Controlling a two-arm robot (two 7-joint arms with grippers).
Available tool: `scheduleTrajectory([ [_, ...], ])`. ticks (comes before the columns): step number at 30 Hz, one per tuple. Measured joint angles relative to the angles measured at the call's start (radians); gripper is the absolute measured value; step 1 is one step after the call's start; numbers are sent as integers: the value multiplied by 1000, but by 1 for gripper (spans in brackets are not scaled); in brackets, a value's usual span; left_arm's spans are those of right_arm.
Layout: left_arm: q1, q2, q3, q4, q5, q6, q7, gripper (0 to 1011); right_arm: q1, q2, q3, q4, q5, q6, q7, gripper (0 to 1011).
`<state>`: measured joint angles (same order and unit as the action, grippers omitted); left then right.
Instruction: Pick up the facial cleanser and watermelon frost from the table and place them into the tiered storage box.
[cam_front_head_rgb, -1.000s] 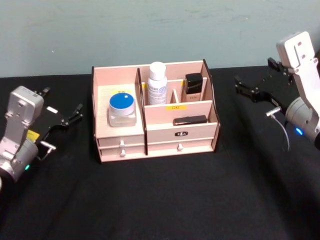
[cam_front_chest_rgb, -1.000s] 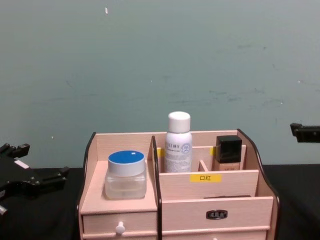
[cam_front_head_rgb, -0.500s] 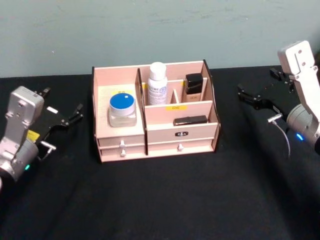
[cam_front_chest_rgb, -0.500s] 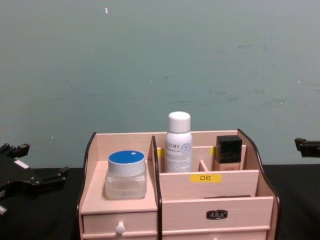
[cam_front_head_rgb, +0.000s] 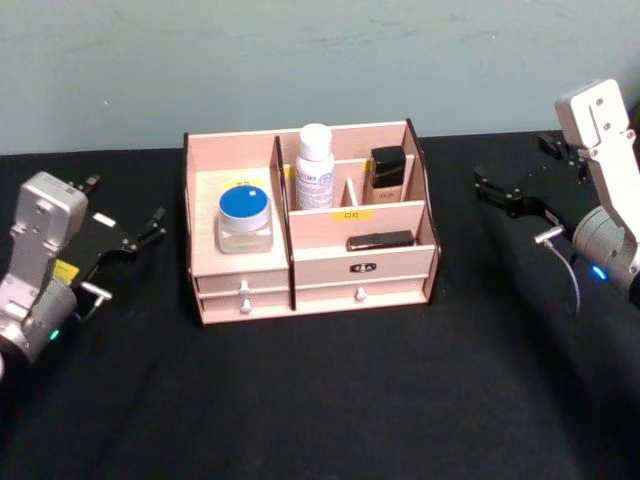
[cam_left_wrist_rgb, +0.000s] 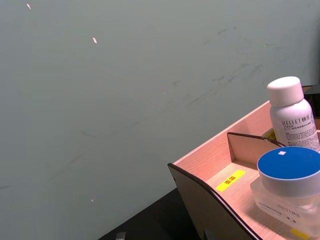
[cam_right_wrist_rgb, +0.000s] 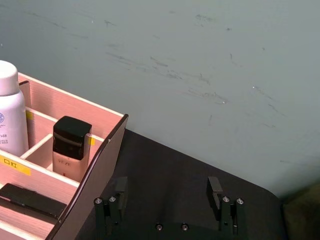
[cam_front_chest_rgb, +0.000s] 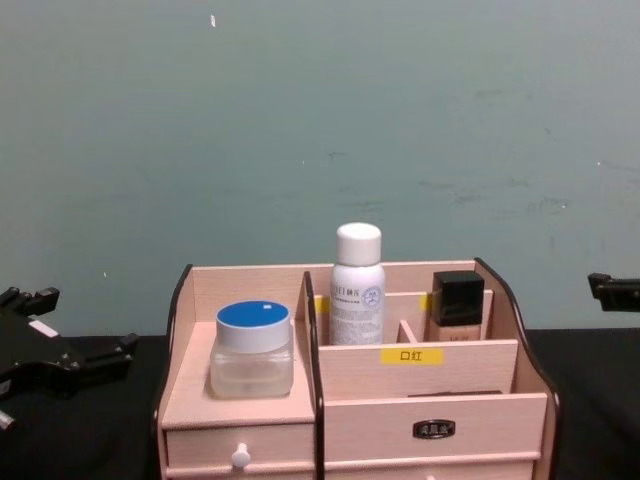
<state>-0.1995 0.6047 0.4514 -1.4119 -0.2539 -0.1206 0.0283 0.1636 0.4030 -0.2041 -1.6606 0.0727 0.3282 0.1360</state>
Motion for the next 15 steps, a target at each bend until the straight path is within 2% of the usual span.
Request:
scheduleTrajectory([
  [15, 0, 0, 0, 0, 0, 0, 0, 1010, 1, 1, -1, -2, 1, -1, 0, 1002],
])
